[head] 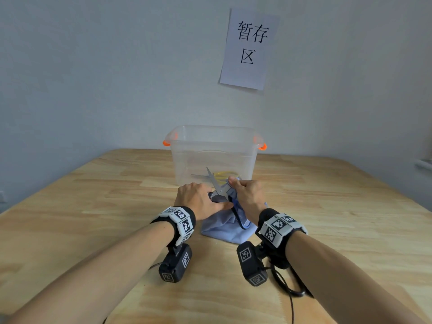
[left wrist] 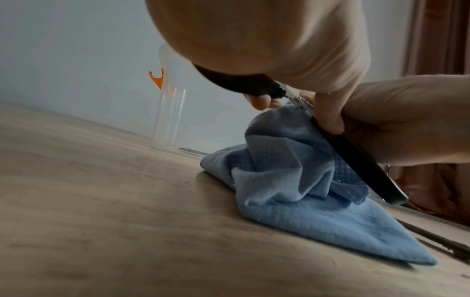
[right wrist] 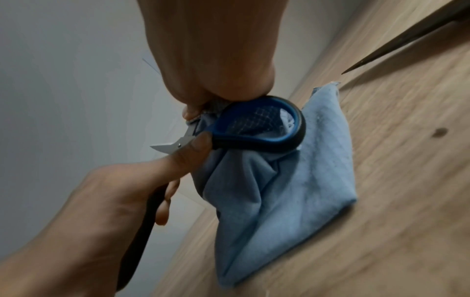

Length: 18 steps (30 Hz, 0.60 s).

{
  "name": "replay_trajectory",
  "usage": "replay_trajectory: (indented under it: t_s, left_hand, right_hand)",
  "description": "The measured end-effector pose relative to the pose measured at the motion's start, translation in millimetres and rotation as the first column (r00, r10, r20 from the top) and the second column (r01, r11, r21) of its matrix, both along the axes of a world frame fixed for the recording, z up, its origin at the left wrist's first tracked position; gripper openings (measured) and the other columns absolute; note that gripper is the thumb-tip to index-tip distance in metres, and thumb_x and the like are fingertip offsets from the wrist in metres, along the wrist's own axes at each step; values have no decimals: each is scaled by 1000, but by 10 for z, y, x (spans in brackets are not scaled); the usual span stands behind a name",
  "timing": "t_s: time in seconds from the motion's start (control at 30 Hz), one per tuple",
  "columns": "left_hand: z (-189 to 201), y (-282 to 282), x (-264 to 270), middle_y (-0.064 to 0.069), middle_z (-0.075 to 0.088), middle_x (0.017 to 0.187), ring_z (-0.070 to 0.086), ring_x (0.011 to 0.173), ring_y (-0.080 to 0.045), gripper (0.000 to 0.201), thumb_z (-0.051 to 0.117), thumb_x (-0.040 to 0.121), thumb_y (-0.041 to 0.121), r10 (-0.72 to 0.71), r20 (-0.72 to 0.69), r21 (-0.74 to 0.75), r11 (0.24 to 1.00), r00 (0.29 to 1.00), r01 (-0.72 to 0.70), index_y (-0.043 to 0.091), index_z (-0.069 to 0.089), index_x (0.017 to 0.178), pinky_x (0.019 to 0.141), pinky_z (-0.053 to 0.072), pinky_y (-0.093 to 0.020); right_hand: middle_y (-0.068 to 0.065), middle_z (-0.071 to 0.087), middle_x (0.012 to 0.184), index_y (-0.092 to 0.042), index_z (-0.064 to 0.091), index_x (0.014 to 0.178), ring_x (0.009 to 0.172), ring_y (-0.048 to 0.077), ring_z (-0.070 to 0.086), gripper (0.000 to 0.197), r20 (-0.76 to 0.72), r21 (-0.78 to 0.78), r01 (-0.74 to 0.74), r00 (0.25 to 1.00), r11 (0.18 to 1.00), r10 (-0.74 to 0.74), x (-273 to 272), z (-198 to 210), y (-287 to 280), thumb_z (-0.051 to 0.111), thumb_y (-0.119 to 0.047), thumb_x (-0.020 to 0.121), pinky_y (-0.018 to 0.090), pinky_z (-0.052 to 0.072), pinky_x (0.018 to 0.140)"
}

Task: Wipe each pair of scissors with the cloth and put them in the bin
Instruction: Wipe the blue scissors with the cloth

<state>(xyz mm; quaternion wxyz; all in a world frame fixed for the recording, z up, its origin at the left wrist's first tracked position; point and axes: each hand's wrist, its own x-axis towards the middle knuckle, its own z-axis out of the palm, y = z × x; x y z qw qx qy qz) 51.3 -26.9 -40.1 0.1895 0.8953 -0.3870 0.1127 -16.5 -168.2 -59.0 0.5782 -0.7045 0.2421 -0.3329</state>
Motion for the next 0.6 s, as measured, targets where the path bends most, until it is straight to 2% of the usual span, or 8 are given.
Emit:
replay_trajectory:
  t_s: [0.03, 0.1, 0.17, 0.23, 0.3, 0.4, 0.47, 0.6]
  left_hand:
    - [0, -1, 4, 4, 55, 61, 57, 69, -23, 64, 60, 70, 83, -2, -18, -4, 1000, 1000, 1, 22, 47, 52, 63, 37, -31]
    - [-9, 3, 24, 4, 57, 64, 57, 70, -22, 63, 60, 69, 85, 0, -50, 2, 1000, 999, 0, 24, 50, 53, 64, 37, -31]
    - [-29, 22, 61, 6, 59, 66, 58, 73, -21, 63, 59, 67, 86, 9, -64, 7, 1000, 998, -9, 24, 53, 56, 65, 38, -30]
    - [-36, 41, 90, 6, 60, 66, 59, 73, -20, 63, 60, 65, 87, 17, -71, 0, 1000, 997, -17, 24, 58, 59, 64, 37, -30]
    - [-23, 39, 94, 6, 63, 68, 59, 74, -20, 60, 63, 65, 85, 9, -81, -1, 1000, 997, -9, 25, 65, 65, 63, 38, -30]
    - [10, 27, 87, 5, 52, 57, 54, 65, -21, 63, 70, 66, 78, 0, -111, -11, 1000, 994, -1, 20, 50, 54, 57, 35, -31]
    - [18, 23, 94, 5, 50, 55, 53, 63, -21, 64, 73, 65, 76, 7, -128, -7, 1000, 992, -8, 18, 46, 54, 57, 34, -30]
    - [28, -5, 79, 6, 54, 60, 57, 69, -23, 56, 76, 66, 70, -4, -194, -15, 1000, 981, 1, 20, 53, 57, 60, 38, -31]
  right_hand:
    - [19, 71, 71, 9, 73, 89, 69, 16, 54, 49, 6, 9, -6, 1000, 1000, 6, -1, -4, 7, 70, -40, 90, 38, 54, 70]
    - [7, 69, 61, -3, 75, 73, 66, 14, 58, 39, -12, 70, -36, 999, 997, 37, 7, -5, -5, 70, -36, 91, 34, 55, 70]
    - [6, 61, 59, -5, 63, 60, 66, 19, 58, 44, -39, 135, -110, 992, 985, 116, -7, 10, -5, 70, -36, 91, 30, 52, 67]
    - [12, 60, 66, -3, 62, 64, 69, 24, 58, 45, -104, 151, -181, 975, 972, 198, -12, -4, -18, 71, -39, 90, 32, 53, 69]
    - [20, 71, 81, 2, 71, 78, 78, 28, 67, 42, -137, 169, -269, 946, 948, 293, -26, 0, 3, 70, -38, 91, 40, 59, 81]
    - [29, 71, 102, 10, 71, 99, 87, 30, 68, 47, -125, 203, -293, 939, 934, 322, -32, 13, 33, 69, -36, 92, 47, 57, 92]
    - [24, 72, 96, 11, 71, 100, 84, 27, 68, 41, -123, 218, -277, 943, 936, 308, -30, 29, 43, 68, -30, 94, 43, 58, 91]
    - [18, 69, 82, 10, 71, 89, 80, 28, 66, 35, -103, 230, -244, 956, 942, 273, -18, 48, 66, 71, -25, 91, 48, 56, 91]
